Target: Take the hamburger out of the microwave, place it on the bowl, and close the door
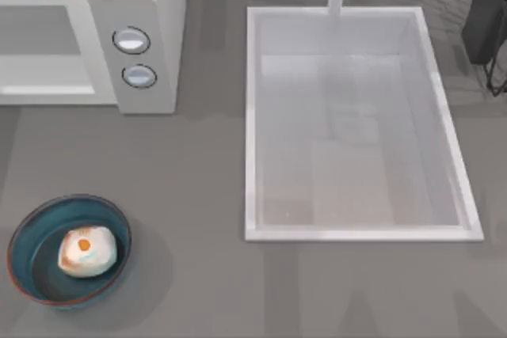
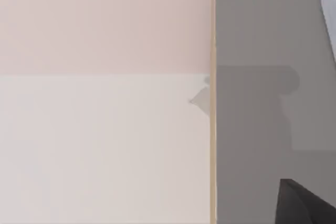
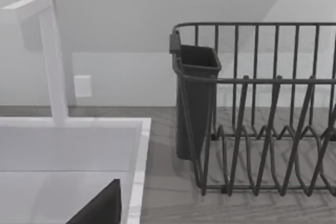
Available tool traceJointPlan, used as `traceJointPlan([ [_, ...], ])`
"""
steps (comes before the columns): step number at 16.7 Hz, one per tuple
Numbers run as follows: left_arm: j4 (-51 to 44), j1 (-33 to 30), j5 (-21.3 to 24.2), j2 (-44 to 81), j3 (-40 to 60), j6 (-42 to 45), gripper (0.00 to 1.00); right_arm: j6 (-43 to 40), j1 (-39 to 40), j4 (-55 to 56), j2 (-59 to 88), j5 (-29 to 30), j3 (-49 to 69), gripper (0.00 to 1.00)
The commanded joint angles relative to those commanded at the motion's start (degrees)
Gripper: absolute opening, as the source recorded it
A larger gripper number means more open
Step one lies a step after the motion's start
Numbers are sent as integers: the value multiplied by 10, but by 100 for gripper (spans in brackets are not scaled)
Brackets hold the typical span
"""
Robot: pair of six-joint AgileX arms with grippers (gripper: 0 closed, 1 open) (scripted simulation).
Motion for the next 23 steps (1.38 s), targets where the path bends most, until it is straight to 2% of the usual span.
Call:
traceJointPlan([
  [4,-78,19,30,71,72,41,0,0,0,0,0,0,0,100],
  [10,-79,18,30,75,74,44,0,0,0,0,0,0,0,100],
  [13,-40,19,31,89,44,44,0,0,0,0,0,0,0,100],
  [19,114,22,33,137,-54,47,0,0,0,0,0,0,0,100],
  [23,140,22,33,147,-76,47,0,0,0,0,0,0,0,100],
])
